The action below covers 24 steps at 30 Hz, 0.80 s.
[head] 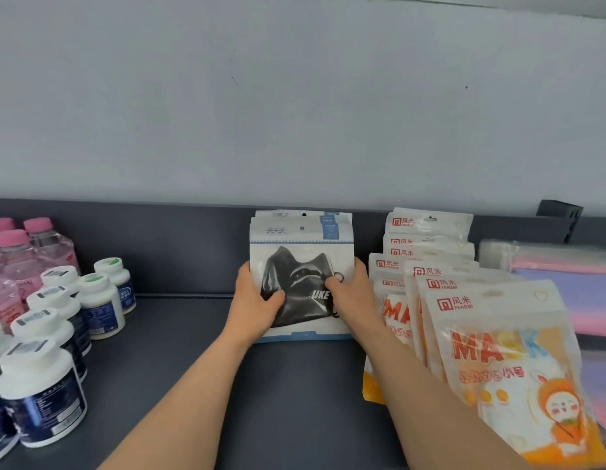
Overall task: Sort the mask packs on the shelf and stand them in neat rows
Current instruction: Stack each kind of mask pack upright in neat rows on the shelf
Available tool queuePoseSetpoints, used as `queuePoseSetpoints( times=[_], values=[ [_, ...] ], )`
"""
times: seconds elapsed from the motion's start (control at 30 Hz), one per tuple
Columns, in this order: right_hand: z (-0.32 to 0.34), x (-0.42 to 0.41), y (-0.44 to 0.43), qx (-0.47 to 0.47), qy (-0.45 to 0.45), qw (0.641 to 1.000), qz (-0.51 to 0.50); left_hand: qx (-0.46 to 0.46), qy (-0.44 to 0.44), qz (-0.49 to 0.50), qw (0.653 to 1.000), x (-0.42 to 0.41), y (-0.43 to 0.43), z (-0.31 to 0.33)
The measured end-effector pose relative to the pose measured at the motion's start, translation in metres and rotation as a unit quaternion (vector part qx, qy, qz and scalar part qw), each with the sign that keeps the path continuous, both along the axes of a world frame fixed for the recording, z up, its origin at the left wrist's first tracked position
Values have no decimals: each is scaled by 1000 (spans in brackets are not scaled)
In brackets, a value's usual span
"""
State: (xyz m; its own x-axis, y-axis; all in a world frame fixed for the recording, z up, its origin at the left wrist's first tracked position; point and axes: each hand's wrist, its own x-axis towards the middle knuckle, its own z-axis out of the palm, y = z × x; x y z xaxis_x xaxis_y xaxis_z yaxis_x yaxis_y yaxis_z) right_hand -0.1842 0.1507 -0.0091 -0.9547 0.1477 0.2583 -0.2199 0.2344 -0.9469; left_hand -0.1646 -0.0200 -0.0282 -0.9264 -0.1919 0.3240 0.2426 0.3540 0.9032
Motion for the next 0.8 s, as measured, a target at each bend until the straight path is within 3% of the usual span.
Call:
queuePoseSetpoints(
  times=[0.13, 0.33, 0.6, 0.8],
  values=[
    [9, 1, 1, 2, 27, 999, -27, -5, 52, -7, 999, -1, 2, 7],
    [-7, -2, 2, 36, -53, 998, -25, -36, -12, -53, 998, -2, 1, -7],
    [-6, -3, -1, 80, -51, 995, -26, -91, -22, -44, 995, -10, -8, -11],
    [-10, -4, 0, 51, -70, 996, -20, -44, -42, -59, 996, -10, -8, -12]
  ],
)
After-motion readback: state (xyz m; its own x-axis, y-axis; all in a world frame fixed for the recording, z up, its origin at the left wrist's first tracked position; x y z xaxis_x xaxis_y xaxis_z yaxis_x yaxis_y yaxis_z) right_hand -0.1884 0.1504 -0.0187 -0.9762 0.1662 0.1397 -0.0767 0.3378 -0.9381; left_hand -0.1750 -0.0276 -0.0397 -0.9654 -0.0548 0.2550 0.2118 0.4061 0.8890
